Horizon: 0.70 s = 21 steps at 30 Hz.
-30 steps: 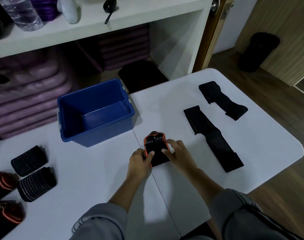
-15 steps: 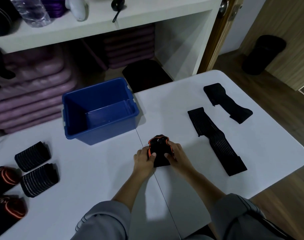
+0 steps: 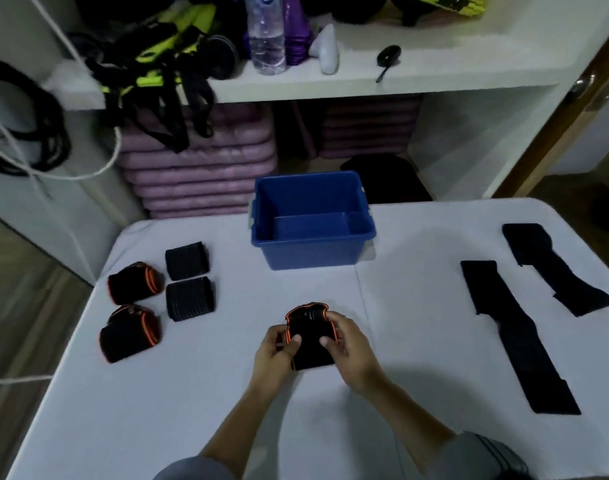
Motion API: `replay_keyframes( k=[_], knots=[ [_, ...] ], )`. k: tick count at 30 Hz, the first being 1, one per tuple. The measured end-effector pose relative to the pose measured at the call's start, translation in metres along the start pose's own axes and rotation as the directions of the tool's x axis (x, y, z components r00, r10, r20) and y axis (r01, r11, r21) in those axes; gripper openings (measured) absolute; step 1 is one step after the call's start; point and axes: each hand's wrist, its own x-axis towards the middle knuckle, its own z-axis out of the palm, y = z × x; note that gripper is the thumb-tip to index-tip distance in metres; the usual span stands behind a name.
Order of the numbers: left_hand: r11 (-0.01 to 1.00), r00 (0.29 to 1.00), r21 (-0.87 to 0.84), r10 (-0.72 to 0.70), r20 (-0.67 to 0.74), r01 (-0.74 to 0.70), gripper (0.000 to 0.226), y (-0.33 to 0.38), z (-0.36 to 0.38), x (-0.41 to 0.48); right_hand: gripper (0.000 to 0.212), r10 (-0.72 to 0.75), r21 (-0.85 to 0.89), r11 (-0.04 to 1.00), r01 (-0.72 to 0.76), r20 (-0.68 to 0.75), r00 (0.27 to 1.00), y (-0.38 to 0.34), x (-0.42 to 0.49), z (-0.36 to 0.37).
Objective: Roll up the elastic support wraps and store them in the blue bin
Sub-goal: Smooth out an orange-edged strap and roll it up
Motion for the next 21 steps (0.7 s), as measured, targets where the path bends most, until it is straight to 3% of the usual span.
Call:
replay_keyframes(
  k=[6,12,21],
  knots=[
    [0.990,0.960,-0.130,-0.088,-0.267,0.054,0.016,-0.022,-0.086,-0.015,0.047,-0.092,-0.054,0.993,0.104,0.194,0.977,-0.049,0.008,0.086],
    [0.981,0.882,-0.150,-0.180,-0.435,0.127,0.018,-0.060,-0.150,-0.036,0.058,-0.125,-0.135,0.970,0.203,0.438,0.890,-0.077,-0.003,0.160],
    [0.979,0.739,-0.013,-0.162,-0.654,0.203,0.026,-0.083,-0.196,-0.034,0.054,-0.137,-0.119,0.969,0.218,0.479,0.867,-0.102,-0.004,0.223]
  ],
)
